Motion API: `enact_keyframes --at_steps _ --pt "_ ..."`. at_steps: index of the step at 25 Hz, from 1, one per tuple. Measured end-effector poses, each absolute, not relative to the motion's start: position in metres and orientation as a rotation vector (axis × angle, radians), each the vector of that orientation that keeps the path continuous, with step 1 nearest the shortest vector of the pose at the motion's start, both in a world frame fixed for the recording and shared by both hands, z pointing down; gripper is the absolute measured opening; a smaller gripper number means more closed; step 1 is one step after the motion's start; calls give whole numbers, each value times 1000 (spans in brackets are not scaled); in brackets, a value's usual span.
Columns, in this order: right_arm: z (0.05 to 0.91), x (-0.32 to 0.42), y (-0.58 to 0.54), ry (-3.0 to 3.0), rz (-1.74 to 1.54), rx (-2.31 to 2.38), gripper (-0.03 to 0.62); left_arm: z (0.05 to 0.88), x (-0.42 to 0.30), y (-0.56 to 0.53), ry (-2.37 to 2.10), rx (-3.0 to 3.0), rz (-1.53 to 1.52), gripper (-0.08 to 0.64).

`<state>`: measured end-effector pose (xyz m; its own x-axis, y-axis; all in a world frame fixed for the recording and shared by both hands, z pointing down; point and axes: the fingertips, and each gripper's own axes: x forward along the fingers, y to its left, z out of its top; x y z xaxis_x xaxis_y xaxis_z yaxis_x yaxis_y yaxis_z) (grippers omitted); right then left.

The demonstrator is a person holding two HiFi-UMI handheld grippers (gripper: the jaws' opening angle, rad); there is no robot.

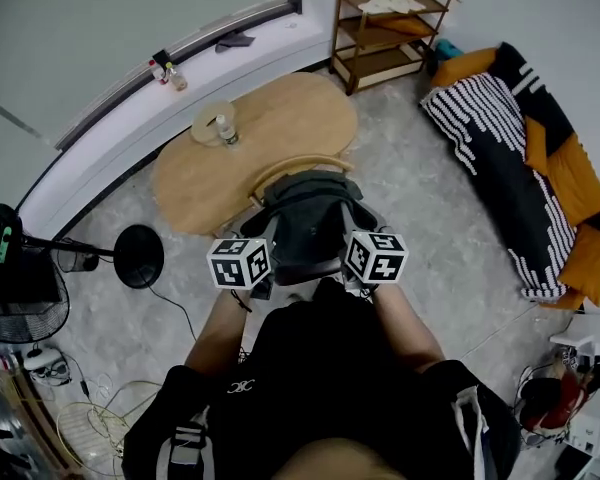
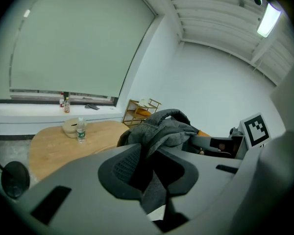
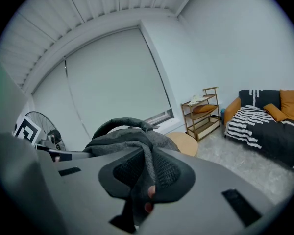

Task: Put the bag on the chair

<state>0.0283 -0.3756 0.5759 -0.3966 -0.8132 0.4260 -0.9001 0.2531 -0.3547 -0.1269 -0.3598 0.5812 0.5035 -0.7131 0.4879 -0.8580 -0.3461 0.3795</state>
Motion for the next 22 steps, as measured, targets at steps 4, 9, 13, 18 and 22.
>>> enact_keyframes --at_steps 4,9,13,18,22 --pt "604 34 -401 -2317 900 1577 64 607 -121 -381 -1275 2102 358 78" --pt "640 45 -426 -2262 957 1511 66 642 -111 -402 -1273 2033 416 78" --pt "668 48 -449 -2210 971 1450 67 669 -106 -418 -1267 1971 466 78" --pt "704 50 -479 -2173 948 1352 72 704 -103 -439 -1289 1914 524 78" --pt "717 37 -506 -2220 789 1236 67 718 -115 -467 -1367 1929 567 77"
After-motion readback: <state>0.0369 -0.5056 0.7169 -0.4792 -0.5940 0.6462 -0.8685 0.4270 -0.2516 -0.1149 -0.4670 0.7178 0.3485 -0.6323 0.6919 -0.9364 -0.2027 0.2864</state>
